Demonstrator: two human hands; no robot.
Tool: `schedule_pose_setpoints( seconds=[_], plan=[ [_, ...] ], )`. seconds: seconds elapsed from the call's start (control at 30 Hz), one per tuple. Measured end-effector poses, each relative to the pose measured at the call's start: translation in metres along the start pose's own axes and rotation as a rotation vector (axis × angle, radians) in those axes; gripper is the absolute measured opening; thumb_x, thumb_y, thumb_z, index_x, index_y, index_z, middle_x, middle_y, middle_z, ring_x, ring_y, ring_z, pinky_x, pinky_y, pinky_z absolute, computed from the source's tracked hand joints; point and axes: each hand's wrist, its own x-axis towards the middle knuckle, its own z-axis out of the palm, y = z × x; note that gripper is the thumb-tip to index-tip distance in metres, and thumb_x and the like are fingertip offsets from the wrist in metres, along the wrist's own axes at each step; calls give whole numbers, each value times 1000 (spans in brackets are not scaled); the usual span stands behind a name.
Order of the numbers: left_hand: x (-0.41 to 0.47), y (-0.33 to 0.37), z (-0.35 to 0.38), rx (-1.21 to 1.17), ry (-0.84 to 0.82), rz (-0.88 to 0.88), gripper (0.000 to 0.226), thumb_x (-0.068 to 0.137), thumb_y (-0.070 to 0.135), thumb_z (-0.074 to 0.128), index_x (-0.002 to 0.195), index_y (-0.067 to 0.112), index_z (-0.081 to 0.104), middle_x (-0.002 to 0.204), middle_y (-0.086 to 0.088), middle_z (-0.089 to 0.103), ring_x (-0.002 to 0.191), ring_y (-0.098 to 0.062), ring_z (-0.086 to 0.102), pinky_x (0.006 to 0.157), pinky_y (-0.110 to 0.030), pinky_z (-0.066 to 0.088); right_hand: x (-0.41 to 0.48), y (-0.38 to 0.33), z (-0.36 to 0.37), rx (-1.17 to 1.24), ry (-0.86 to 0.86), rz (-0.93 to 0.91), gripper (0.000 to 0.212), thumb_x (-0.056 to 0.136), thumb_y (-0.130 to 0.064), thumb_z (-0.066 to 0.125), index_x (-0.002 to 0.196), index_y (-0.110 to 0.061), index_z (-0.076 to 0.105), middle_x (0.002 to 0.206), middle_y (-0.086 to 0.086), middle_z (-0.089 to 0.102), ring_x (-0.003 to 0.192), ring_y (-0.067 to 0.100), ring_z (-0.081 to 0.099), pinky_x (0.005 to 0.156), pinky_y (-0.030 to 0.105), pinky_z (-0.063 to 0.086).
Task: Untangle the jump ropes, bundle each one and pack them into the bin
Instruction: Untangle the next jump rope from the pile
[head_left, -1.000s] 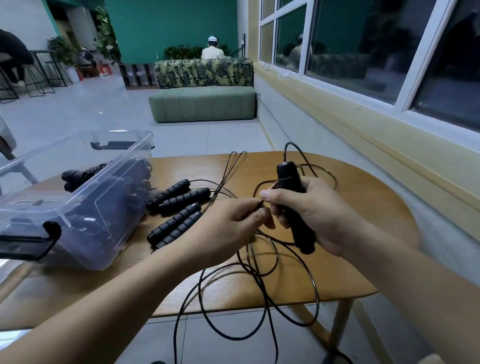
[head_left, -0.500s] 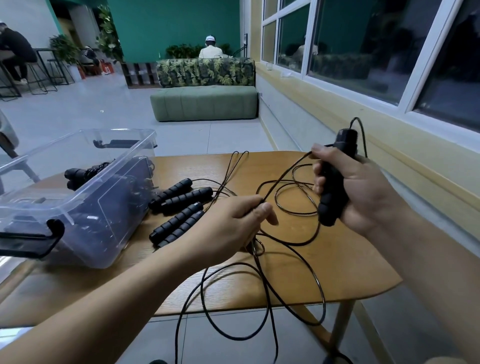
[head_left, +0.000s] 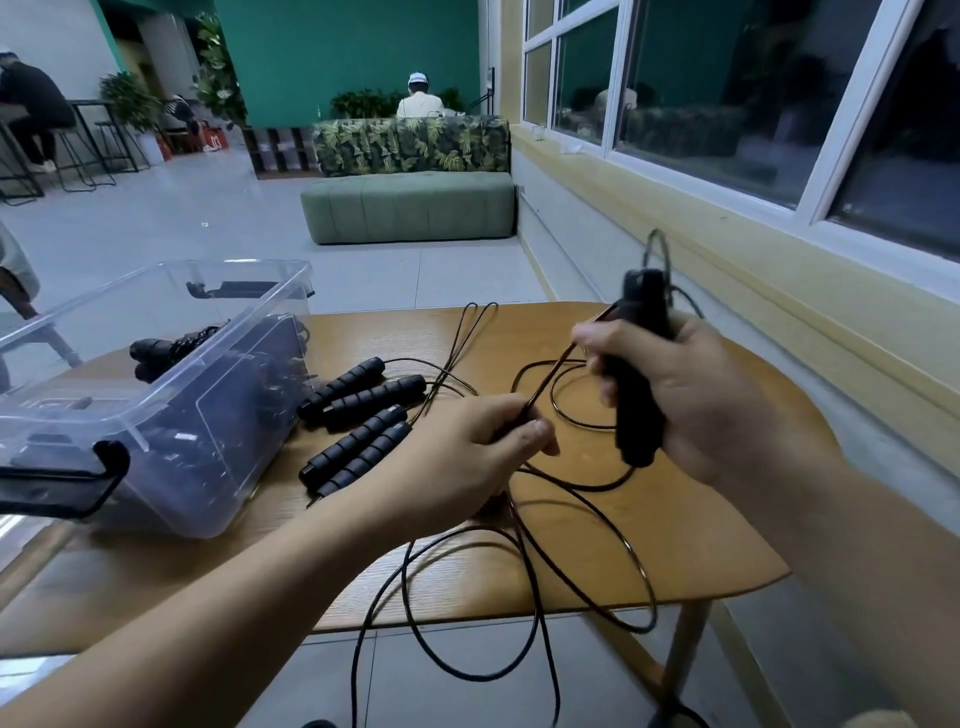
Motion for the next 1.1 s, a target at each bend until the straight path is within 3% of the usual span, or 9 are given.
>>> schedule_pose_setpoints(
  seconds=[0.2, 0.3, 0.43, 0.57, 0.67, 0.8, 0.93, 1.1],
  plan=[
    [0, -3, -1, 66, -24, -19, 33, 112, 38, 49, 96, 24, 73, 57, 1, 57, 52, -9, 50, 57, -24, 39, 16, -12, -30, 273, 186, -10, 17, 92, -13, 80, 94, -14, 64, 72, 1, 60, 57, 13, 51, 57, 25, 46],
    [-1, -4, -1, 16, -29, -26, 33, 113, 36, 48, 96, 21, 72, 57, 2, 54, 50, -9, 48, 54, -22, 38, 15, -6, -29, 255, 150, 28, 19, 93, -20, 81, 102, -10, 68, 74, 0, 61, 58, 13, 53, 56, 24, 48],
    [-1, -1, 2, -6, -23, -26, 32, 113, 33, 50, 96, 19, 73, 57, 6, 51, 50, -9, 46, 52, -19, 36, 6, 5, -14, 98, 45, 72, 45, 90, -27, 84, 122, 2, 70, 79, 4, 65, 62, 16, 56, 58, 25, 51],
    [0, 1, 3, -13, -15, 1, 32, 113, 34, 49, 95, 20, 73, 58, 5, 50, 52, -13, 47, 53, -21, 35, -8, 13, 6, -83, -92, 48, 19, 95, -18, 79, 107, -4, 72, 78, 9, 68, 64, 20, 60, 61, 29, 52],
    [0, 1, 4, -48, -24, 20, 32, 113, 35, 49, 95, 20, 71, 58, 6, 49, 52, -14, 46, 54, -24, 36, -13, 16, 15, -157, -147, 12, 20, 96, -14, 77, 105, 2, 70, 76, 12, 72, 64, 22, 61, 61, 30, 52],
    [-1, 0, 2, -3, -23, 11, 29, 111, 35, 54, 95, 21, 73, 57, 7, 53, 52, -8, 50, 56, -23, 39, -6, 7, 7, -165, -55, -42, 14, 94, -17, 80, 96, -6, 72, 75, 9, 71, 64, 20, 61, 63, 32, 52],
    [0, 2, -4, -2, 19, 21, 23, 110, 31, 57, 96, 23, 73, 62, 7, 57, 57, -8, 56, 59, -23, 43, 3, -2, -14, -43, 78, -31, 15, 92, -20, 83, 96, -9, 73, 76, 5, 69, 67, 16, 62, 63, 25, 53],
    [0, 4, -6, -5, 27, 11, 24, 111, 29, 56, 97, 22, 73, 65, 1, 63, 59, -12, 61, 62, -28, 47, 3, 2, -13, 7, 64, 9, 24, 93, -23, 81, 107, -5, 72, 80, 5, 70, 67, 16, 62, 62, 23, 54]
  ],
)
